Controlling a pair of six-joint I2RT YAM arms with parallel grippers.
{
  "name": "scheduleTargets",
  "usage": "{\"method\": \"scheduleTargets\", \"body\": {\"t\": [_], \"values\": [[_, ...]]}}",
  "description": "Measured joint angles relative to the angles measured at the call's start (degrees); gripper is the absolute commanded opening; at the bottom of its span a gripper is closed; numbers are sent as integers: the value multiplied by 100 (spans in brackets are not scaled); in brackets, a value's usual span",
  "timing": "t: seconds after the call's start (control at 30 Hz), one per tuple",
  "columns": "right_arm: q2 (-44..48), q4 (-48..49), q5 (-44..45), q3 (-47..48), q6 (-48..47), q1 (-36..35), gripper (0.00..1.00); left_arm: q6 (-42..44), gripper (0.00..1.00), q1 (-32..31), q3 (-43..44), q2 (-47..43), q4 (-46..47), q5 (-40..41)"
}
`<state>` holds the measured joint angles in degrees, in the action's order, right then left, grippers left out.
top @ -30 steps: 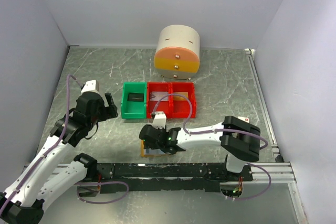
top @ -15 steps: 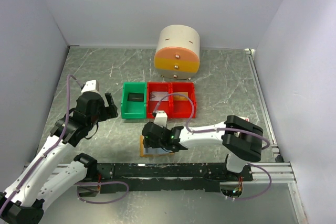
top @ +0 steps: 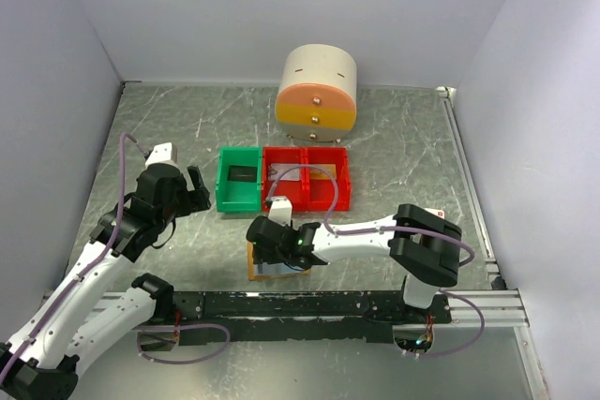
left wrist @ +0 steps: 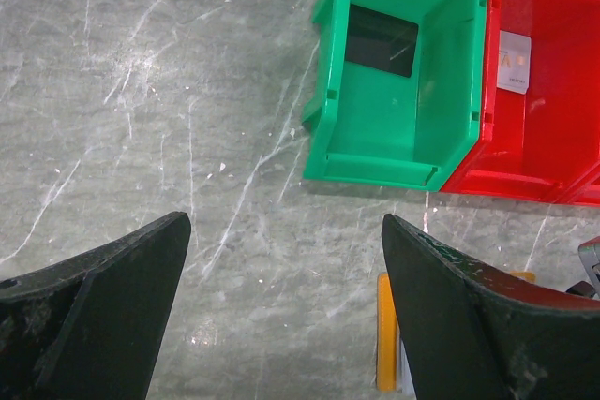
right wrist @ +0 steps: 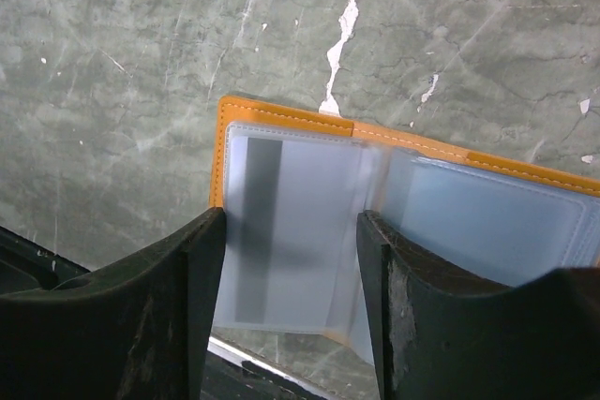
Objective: Take the credit cards out of the card holder
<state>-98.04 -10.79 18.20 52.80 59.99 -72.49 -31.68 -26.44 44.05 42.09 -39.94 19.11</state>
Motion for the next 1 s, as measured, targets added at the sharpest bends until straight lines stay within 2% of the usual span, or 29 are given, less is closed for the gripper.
{"method": "scheduleTargets", "body": {"t": [0.3, 0.4, 0.6, 0.83, 1.0], "values": [[-219, -459, 50, 378, -13, -20, 60, 2, 95, 0, 0, 2, 0, 0], [-286, -601, 68, 490, -20, -28, 55, 2, 95, 0, 0, 2, 0, 0], [-293, -629, 61, 503, -72, -28, 54, 4, 95, 0, 0, 2, 0, -2], [190, 424, -245, -334, -57, 96, 54, 4, 94, 0, 0, -20, 2, -203], [446, 1113, -616, -848, 81, 308, 54, -343, 83, 7, -245, -144, 345, -1239]]}}
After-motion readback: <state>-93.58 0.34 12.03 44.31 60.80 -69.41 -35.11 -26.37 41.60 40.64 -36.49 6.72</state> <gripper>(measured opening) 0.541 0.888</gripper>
